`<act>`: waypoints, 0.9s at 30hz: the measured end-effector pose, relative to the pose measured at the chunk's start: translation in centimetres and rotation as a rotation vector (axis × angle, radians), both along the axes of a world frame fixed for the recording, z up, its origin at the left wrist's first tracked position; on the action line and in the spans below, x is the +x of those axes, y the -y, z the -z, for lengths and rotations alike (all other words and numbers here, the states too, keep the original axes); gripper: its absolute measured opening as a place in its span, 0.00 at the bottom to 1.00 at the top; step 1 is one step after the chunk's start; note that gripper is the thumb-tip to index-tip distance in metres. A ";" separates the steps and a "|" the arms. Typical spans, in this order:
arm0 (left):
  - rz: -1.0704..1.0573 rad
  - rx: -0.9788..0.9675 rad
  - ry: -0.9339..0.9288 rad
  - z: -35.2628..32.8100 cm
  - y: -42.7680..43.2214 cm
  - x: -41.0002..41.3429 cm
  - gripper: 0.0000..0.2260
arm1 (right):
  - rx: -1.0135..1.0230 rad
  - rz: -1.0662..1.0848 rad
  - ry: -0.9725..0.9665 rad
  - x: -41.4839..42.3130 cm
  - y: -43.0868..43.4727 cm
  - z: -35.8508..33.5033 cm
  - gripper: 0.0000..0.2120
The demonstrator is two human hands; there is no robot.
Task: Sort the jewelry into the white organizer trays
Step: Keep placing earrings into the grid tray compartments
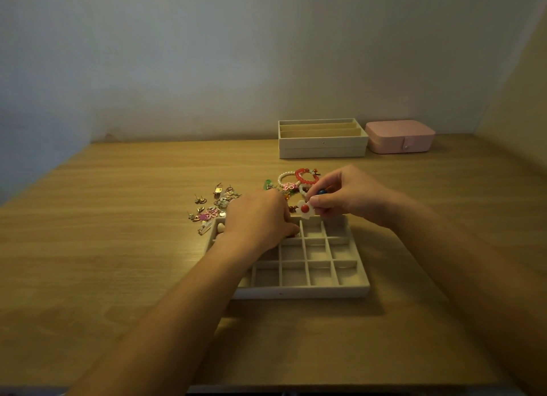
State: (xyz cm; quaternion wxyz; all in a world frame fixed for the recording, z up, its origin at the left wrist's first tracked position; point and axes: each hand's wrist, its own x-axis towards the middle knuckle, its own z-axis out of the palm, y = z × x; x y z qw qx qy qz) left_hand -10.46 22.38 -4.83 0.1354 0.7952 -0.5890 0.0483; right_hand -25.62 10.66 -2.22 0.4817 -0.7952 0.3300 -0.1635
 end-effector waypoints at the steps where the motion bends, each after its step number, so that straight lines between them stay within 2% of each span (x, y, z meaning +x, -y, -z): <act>1: -0.004 -0.001 0.010 0.0 0.0 -0.1 0.12 | 0.002 -0.004 -0.001 0.0 0.0 0.0 0.04; 5: -0.005 0.001 -0.029 0.2 0.2 0.0 0.10 | -0.007 -0.001 -0.010 0.0 -0.1 0.0 0.04; 13: 0.006 0.019 -0.371 0.0 -0.4 1.2 0.03 | -0.018 -0.016 -0.049 0.2 -0.8 0.1 0.04; 18: 0.061 0.030 -0.519 -0.8 -0.7 1.8 0.02 | -0.031 -0.047 -0.083 1.1 -1.4 0.4 0.05; 21: 0.081 0.063 -0.586 -1.0 -0.7 2.1 0.02 | -0.147 -0.058 -0.141 1.7 -1.6 0.5 0.05; 24: 0.090 0.105 -0.580 -1.1 -0.6 2.4 0.03 | -0.316 -0.090 -0.221 2.3 -1.7 0.6 0.05; 27: 0.100 0.143 -0.556 -1.3 -0.4 2.6 0.03 | -0.402 -0.127 -0.263 2.7 -2.1 0.6 0.03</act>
